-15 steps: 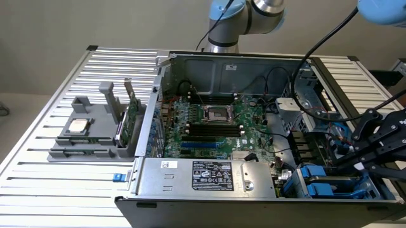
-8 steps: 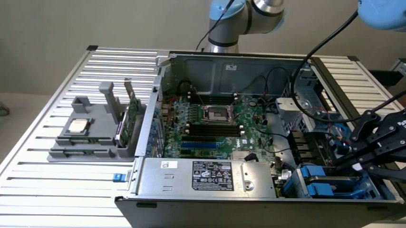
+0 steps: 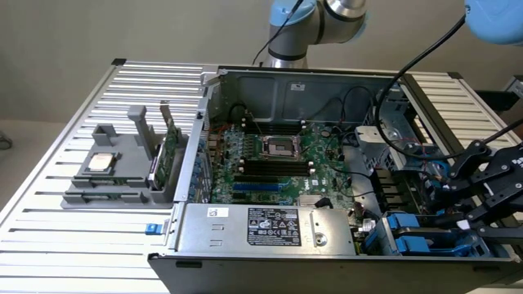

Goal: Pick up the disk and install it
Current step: 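Insert the disk into the insertion slot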

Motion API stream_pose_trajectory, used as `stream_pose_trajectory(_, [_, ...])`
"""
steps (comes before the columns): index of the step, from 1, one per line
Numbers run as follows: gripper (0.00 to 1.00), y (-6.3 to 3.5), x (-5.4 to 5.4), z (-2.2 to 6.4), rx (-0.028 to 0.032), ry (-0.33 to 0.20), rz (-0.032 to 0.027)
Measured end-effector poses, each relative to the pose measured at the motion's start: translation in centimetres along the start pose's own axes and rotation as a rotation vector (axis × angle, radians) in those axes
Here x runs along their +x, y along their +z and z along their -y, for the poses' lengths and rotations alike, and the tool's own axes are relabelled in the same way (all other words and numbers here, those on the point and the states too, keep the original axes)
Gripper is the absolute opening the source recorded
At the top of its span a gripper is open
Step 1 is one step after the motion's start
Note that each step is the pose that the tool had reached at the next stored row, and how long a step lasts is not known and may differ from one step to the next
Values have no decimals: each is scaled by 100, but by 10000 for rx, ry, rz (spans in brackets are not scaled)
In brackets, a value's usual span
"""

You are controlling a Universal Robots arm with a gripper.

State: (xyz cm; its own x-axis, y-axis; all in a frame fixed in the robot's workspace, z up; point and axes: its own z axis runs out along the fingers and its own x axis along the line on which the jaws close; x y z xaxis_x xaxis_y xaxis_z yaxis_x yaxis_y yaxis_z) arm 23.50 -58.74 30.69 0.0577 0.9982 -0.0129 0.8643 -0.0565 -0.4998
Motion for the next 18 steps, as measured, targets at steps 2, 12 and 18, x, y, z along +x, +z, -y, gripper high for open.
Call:
stream_pose_trajectory(2, [42, -13, 0, 7, 14, -1, 0])
stream_pose_trajectory(12, [83, -87, -1, 53, 165, 2, 10])
stream_pose_trajectory(18, [99, -130, -3, 106, 175, 0, 9])
